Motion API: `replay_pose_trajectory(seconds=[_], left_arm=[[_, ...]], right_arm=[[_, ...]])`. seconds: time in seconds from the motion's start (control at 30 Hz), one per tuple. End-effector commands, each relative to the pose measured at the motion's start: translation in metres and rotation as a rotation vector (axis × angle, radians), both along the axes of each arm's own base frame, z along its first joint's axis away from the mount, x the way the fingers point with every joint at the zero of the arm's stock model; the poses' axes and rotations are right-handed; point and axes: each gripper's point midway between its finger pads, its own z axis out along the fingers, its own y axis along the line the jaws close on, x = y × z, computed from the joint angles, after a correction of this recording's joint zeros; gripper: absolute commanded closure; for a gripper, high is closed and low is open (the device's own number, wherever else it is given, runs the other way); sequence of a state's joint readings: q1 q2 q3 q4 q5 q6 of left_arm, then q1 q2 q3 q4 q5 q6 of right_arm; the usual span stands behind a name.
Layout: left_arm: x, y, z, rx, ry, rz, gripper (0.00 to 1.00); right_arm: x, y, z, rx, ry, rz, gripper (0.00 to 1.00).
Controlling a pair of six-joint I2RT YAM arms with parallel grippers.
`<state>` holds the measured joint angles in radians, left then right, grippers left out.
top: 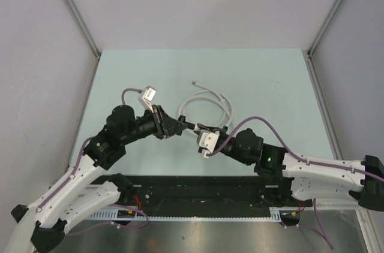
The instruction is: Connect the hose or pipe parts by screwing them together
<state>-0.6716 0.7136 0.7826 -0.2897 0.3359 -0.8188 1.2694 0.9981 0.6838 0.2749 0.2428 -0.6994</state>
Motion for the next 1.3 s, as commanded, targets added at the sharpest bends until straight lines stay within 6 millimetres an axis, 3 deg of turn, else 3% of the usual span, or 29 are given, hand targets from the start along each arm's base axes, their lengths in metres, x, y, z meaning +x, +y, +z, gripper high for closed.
replay_pose_trajectory(seconds=[0.0,0.07,0.13,0.17,0.3,0.5,0.63,0.67,0.7,0.73,0.87,0.97,1.27], left_arm=[[-0.007,-0.009,0.031,0.060,-0.392,-0.183,1.00],[-0.006,-0.009,0.030,0.089,-0.511,-0.211,1.00],[-0.003,-0.007,0.023,0.138,-0.651,-0.230,1.00],[-0.004,-0.008,0.023,0.146,-0.709,-0.251,1.00],[-0.004,-0.011,0.001,0.262,-0.965,-0.365,1.00],[0.008,-0.018,-0.036,0.364,-1.019,-0.449,1.00],[0.010,-0.019,-0.040,0.357,-0.977,-0.436,1.00],[0.012,-0.018,-0.038,0.357,-0.965,-0.415,1.00],[0.017,-0.015,-0.033,0.353,-0.928,-0.363,1.00],[0.019,-0.013,-0.029,0.344,-0.900,-0.331,1.00],[0.036,0.000,-0.007,0.262,-0.678,-0.085,1.00],[0.031,-0.001,0.004,0.154,-0.530,-0.037,1.00],[0.010,-0.003,0.034,-0.082,-0.249,0.006,1.00]], right_arm=[[-0.033,0.017,0.022,0.124,0.156,0.234,1.00],[-0.028,0.011,0.021,0.154,0.244,0.241,1.00],[-0.037,0.011,0.018,0.156,0.311,0.323,1.00],[-0.030,0.006,0.018,0.177,0.359,0.313,1.00],[-0.039,0.002,0.010,0.170,0.486,0.417,1.00],[-0.037,-0.001,-0.002,0.172,0.628,0.443,1.00],[-0.027,-0.005,-0.005,0.182,0.657,0.383,1.00],[-0.022,-0.007,-0.006,0.187,0.655,0.347,0.85],[-0.011,-0.012,-0.007,0.200,0.642,0.277,0.78],[-0.009,-0.017,-0.009,0.193,0.633,0.242,0.61],[0.005,-0.032,-0.008,0.190,0.571,0.124,0.28],[0.007,-0.036,-0.005,0.178,0.485,0.082,0.15],[0.010,-0.034,0.014,0.136,0.218,-0.022,0.00]])
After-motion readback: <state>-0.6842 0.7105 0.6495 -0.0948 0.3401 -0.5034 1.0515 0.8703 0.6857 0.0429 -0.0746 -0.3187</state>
